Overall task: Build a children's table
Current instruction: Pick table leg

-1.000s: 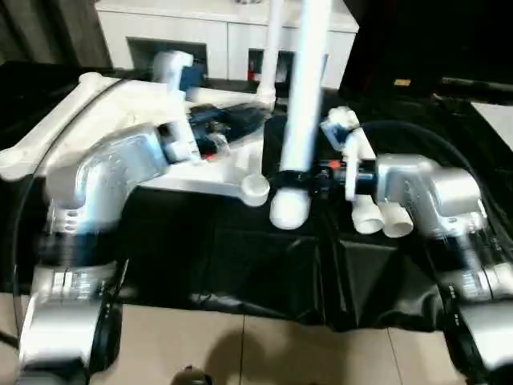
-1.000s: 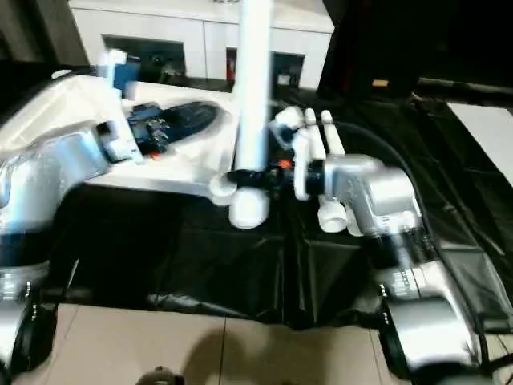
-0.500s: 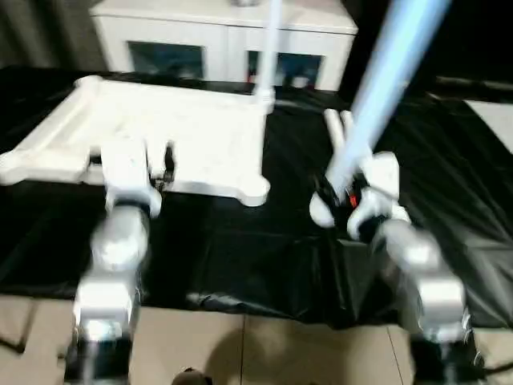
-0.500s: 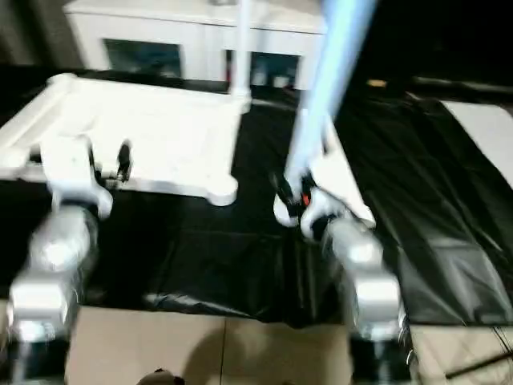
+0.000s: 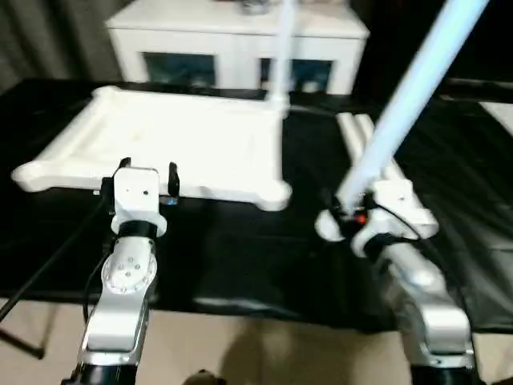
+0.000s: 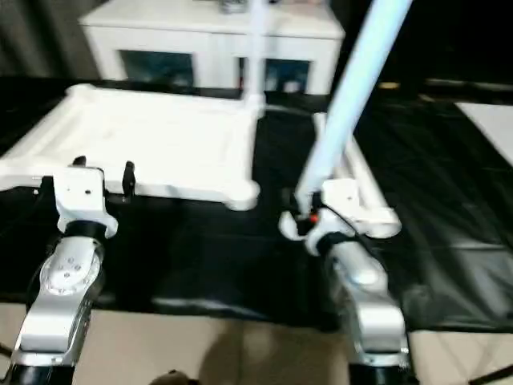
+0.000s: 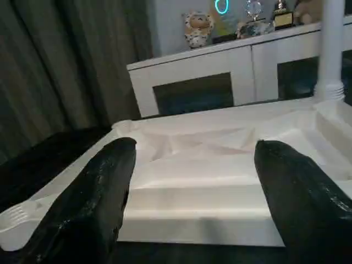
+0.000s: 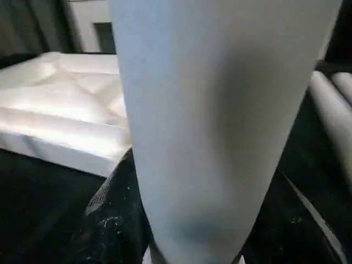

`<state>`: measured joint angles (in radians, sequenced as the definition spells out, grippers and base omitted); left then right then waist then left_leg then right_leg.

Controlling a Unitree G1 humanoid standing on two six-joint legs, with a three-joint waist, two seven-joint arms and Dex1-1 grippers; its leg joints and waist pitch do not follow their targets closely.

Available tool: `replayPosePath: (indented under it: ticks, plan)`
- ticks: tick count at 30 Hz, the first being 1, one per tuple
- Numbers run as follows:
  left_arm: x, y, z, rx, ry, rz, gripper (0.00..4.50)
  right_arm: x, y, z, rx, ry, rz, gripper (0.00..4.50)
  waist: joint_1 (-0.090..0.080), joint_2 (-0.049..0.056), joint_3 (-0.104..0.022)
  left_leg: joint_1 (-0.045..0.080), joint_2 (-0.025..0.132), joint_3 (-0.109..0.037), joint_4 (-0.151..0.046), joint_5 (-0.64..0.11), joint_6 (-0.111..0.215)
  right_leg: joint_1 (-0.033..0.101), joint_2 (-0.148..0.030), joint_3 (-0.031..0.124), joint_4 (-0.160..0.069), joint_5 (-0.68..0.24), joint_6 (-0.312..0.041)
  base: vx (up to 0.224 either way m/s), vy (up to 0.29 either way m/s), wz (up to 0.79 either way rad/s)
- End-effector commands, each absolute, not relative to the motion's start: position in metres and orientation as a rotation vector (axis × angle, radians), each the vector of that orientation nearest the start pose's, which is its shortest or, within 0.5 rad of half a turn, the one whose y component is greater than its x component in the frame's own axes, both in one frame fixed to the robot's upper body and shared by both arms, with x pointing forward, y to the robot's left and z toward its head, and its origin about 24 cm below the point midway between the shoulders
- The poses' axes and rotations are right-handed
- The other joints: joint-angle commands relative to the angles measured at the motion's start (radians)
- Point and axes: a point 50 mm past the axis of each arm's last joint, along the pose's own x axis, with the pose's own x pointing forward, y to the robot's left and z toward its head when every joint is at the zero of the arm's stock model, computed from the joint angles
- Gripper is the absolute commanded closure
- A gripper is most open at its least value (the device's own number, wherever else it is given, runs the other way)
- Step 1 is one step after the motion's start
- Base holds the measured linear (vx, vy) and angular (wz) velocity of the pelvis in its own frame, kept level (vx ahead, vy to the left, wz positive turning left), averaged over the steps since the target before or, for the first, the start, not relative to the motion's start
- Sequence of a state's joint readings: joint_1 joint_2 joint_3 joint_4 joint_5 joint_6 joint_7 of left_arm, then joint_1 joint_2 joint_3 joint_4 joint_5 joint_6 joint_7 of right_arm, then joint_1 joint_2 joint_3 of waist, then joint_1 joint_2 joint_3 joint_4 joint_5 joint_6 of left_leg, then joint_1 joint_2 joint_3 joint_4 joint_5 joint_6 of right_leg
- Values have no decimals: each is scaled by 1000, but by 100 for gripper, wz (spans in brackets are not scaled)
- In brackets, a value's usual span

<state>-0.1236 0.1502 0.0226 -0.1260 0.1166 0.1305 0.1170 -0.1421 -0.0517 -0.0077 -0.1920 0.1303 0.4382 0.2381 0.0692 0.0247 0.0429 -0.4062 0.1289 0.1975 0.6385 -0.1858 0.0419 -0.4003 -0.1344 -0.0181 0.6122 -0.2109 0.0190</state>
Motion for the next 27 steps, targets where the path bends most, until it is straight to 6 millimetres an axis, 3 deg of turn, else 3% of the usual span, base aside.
replayPosePath:
  ticks: [1,2,3,4,5,6,7,8,9,10,11,12,13,14,15,16,17,18,19,20,21,22,23,24,25,26,27]
  plan:
    - [275,171,101,277,-169,135,68,272,-142,87,73,90,279,264,-43,28,-51,66,71,-15,-171,-250,236,-15,74,-96,40,-158,-39,-55,166,7]
    - [276,169,102,305,-177,128,68,273,-144,87,73,93,272,264,-51,15,-46,61,79,-15,-178,-298,209,-7,59,-97,33,-142,-29,-75,126,5]
    - [276,167,103,324,-183,118,68,273,-145,87,74,94,267,264,-49,-8,-45,49,78,-8,-174,-449,99,5,3,-66,-28,-188,-27,-75,126,5]
    - [276,166,103,331,-187,112,68,274,-147,87,74,95,262,264,-27,-18,-51,74,64,-17,-88,-564,-10,-18,-98,12,-115,-372,-75,-78,101,15]
    - [275,165,103,315,-189,106,68,274,-148,87,74,95,258,264,-22,-15,-48,64,87,-62,-53,-551,-27,3,-155,43,-140,-442,-97,-27,133,-5]
    - [275,165,103,312,-189,111,68,274,-149,87,74,94,256,264,-27,10,-46,35,111,-107,-88,-501,-62,38,-128,17,-123,-513,-99,-27,133,-5]
    - [276,165,103,311,-185,116,68,275,-149,87,71,93,254,264,-68,34,-33,36,113,-133,-173,-750,-264,29,16,-39,-61,-383,-40,-56,167,-36]
    - [277,165,103,312,-182,119,68,275,-150,87,68,94,253,264,-75,53,-39,35,124,-150,-214,-874,-372,41,46,-54,-8,-237,-39,-123,122,-20]
    - [278,166,102,311,-179,130,68,276,-151,87,63,98,254,264,-64,67,-38,4,157,-158,-281,-961,-467,54,76,-85,82,-48,-40,-123,122,-20]
    - [279,166,101,296,-161,147,68,276,-151,86,44,105,254,264,-46,72,-41,1,182,-140,-297,-935,-445,43,97,-112,136,-34,-34,-107,21,13]
    - [279,167,101,302,-151,162,68,276,-152,85,35,112,258,264,-37,72,-49,16,178,-127,-282,-900,-348,48,96,-111,137,-90,-38,-104,-54,24]
    - [280,167,101,304,-149,167,68,276,-152,85,33,114,259,264,-33,73,-55,21,162,-116,-274,-864,-314,55,94,-105,123,-115,-45,-104,-54,24]
    - [281,167,102,294,-149,184,68,277,-152,84,27,126,271,264,-40,54,-80,39,137,-119,-252,-727,-282,69,62,-70,58,-173,-62,-116,-90,8]
    - [282,167,101,292,-145,178,68,278,-152,83,10,128,267,264,-40,37,-88,36,114,-107,-230,-664,-296,77,28,-48,39,-207,-91,-125,-99,-11]
    - [282,168,101,297,-145,180,68,279,-152,83,3,127,264,264,-37,0,-99,40,67,-96,-171,-556,-314,66,-39,-14,-6,-303,-127,-125,-99,-11]
    - [283,167,101,279,-144,165,68,280,-152,84,0,125,262,264,9,-8,-49,-41,-29,-120,51,8,-60,91,-116,44,-141,-464,-42,-139,-76,-15]
    - [284,167,101,279,-141,152,68,281,-152,85,10,121,262,264,5,-14,-26,-69,-24,-130,78,11,-51,98,-122,50,-144,-533,-8,-118,-42,-29]
    - [284,167,102,288,-141,152,68,282,-151,85,16,120,263,264,8,-7,-22,-49,8,-149,80,-28,-98,95,-126,7,-131,-636,-32,-118,-42,-29]
    - [285,167,102,293,-143,157,68,282,-151,85,22,119,264,264,1,2,-30,-6,47,-156,12,-167,-122,99,-80,-29,-112,-593,-79,-89,14,-34]
    - [285,167,102,283,-141,158,68,283,-150,85,17,119,266,264,-5,16,-42,6,68,-159,-30,-201,-121,114,-51,-45,-97,-498,-100,-103,36,-4]
    - [285,167,101,278,-140,158,68,282,-149,85,16,121,271,264,-31,40,-53,51,157,-226,-102,-302,-105,76,2,-44,-26,-209,-116,-103,36,-4]
    - [286,166,101,270,-138,158,68,282,-147,84,13,126,279,264,-52,51,-46,40,156,-225,-119,-388,-83,91,-19,-44,-4,-80,-144,-100,23,0]
    - [286,166,101,266,-137,155,68,282,-146,84,8,127,287,264,-58,49,-39,26,139,-215,-122,-437,-90,97,-30,-42,-15,-83,-153,-83,14,-14]
    - [286,165,101,265,-134,149,68,281,-144,84,0,124,294,264,-53,38,-30,19,110,-186,-113,-529,-129,103,-57,-33,-52,-201,-158,-83,14,-14]
    - [286,164,100,263,-131,138,68,282,-144,85,-2,120,300,264,-50,22,-25,34,92,-164,-97,-584,-149,102,-72,-32,-87,-454,-130,-70,6,-10]
    - [286,164,100,260,-129,132,68,283,-145,84,-2,120,294,264,-47,12,-23,49,78,-143,-80,-558,-138,100,-78,-35,-123,-695,-74,0,0,0]
    - [286,164,100,260,-129,132,68,283,-145,84,-2,120,294,264,-47,9,-19,57,76,-137,-75,-553,-130,98,-79,-43,-135,-781,-52,0,0,0]
